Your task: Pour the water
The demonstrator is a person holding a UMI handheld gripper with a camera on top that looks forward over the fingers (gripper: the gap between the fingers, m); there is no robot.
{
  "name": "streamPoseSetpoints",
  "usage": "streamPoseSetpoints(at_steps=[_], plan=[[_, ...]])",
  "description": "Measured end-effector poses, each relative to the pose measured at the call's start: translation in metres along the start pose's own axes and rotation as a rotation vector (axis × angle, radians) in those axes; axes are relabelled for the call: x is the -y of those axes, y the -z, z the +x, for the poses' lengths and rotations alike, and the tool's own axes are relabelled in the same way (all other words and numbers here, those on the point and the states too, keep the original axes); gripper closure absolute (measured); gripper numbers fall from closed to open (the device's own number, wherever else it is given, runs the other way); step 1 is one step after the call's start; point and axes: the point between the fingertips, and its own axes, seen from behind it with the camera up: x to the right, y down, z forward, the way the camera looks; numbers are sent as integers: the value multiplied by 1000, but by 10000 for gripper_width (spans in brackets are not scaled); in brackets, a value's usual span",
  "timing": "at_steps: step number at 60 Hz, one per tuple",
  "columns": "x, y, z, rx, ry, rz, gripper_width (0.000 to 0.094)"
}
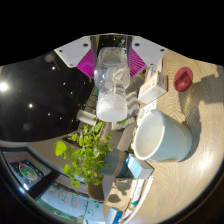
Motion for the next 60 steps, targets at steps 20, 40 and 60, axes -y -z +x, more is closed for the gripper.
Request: streamPoseSetpoints(at_steps=[20,40,60], plan=[[23,-5,-16,8,207,61,539],[-22,19,17,159,-659,108,530],[-19,5,-80,521,-1480,93,531]])
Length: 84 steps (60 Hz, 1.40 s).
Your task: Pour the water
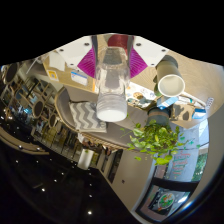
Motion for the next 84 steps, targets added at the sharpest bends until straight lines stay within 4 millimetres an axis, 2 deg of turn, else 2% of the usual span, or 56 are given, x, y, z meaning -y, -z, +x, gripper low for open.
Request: streamPoseSetpoints(at_steps=[5,10,13,19,21,25,34,40,44,45,46,50,56,61,71,76,84], plan=[[-30,-18,-2,39,-147,-37,530],[-53,-30,-2,40,-209,-40,530],[-62,-34,1,37,-229,-45,530],[-83,-38,-9,56,-270,-60,514],[-79,-37,-6,56,-295,-29,509],[-84,-35,-7,52,-312,-16,508],[-85,-36,-6,28,-322,-19,442],[-103,-36,-15,44,-339,-111,292],[-110,-28,-19,50,-359,-141,89],[-112,-25,-19,51,-361,-150,68],[-113,-22,-20,51,-361,-159,89],[-117,-6,-19,38,-347,-186,77],[-110,35,-18,16,-327,-206,76],[-97,79,-21,10,-328,-211,77],[-70,184,-38,6,-337,-223,82],[-64,232,-49,1,-330,-236,84],[-51,291,-63,-4,-316,-222,85]])
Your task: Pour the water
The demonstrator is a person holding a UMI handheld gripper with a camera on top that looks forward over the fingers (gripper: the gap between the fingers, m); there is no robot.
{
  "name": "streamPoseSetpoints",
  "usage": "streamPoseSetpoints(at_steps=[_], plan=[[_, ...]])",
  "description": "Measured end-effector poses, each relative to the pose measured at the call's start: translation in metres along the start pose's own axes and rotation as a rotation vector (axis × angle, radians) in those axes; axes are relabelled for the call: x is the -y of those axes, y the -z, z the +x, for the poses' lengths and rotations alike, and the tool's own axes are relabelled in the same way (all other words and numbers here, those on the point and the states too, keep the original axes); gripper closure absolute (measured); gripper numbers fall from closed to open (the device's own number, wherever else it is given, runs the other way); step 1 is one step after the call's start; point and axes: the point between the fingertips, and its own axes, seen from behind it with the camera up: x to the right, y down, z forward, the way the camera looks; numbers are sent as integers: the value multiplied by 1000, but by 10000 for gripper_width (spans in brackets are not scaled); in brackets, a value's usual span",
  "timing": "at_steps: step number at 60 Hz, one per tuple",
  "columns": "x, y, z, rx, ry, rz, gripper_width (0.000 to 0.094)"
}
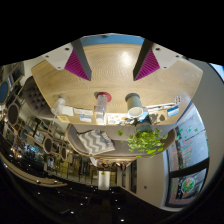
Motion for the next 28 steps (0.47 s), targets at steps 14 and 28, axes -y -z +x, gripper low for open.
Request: streamPoseSetpoints(at_steps=[14,28], plan=[[-1,47,-9,-14,8,30,82],[-3,58,-19,-23,61,34,85]])
